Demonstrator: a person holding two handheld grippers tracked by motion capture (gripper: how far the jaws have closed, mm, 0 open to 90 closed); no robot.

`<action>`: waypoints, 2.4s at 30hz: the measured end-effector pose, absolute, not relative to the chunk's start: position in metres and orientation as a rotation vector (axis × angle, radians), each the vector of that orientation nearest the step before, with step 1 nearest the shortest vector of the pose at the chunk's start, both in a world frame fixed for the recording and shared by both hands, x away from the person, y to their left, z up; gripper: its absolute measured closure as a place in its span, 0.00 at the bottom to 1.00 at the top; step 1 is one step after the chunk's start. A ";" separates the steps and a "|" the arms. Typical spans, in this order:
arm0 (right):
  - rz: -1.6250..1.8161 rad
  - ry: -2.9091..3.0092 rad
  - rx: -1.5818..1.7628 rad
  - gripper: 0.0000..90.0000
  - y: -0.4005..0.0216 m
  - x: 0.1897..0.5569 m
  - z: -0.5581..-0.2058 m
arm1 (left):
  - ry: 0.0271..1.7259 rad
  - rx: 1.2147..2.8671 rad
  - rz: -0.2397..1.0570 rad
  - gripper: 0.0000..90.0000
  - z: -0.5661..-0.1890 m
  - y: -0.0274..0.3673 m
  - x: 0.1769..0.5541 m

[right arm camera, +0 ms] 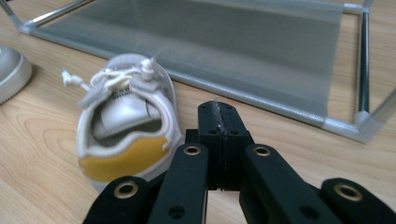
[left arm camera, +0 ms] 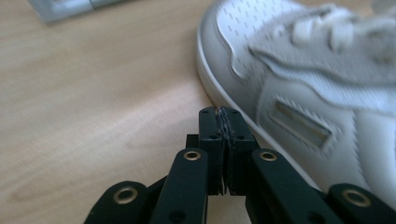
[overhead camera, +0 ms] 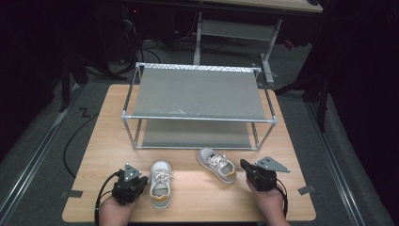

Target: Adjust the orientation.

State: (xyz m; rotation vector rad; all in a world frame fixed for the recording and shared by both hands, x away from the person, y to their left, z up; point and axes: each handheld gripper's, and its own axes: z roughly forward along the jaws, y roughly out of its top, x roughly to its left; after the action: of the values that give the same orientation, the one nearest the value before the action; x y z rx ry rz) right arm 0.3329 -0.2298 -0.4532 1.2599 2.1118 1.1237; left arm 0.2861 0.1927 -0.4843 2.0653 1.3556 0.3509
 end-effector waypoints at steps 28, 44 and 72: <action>1.107 2.126 1.254 1.00 -0.221 0.332 -0.456 | 1.332 2.101 0.295 1.00 -0.475 0.173 0.241; 1.092 2.150 1.234 1.00 -0.221 0.337 -0.462 | 1.231 2.032 0.292 1.00 -0.491 0.104 0.298; 1.122 2.299 1.206 1.00 -0.166 0.333 -0.477 | 1.284 1.959 0.275 1.00 -0.492 0.120 0.332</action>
State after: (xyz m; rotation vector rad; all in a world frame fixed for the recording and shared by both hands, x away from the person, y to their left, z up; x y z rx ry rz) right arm 0.3335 -0.1656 -0.4772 1.2058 2.2987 1.1217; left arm 0.3324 0.1204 -0.4920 1.9588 1.2838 0.2751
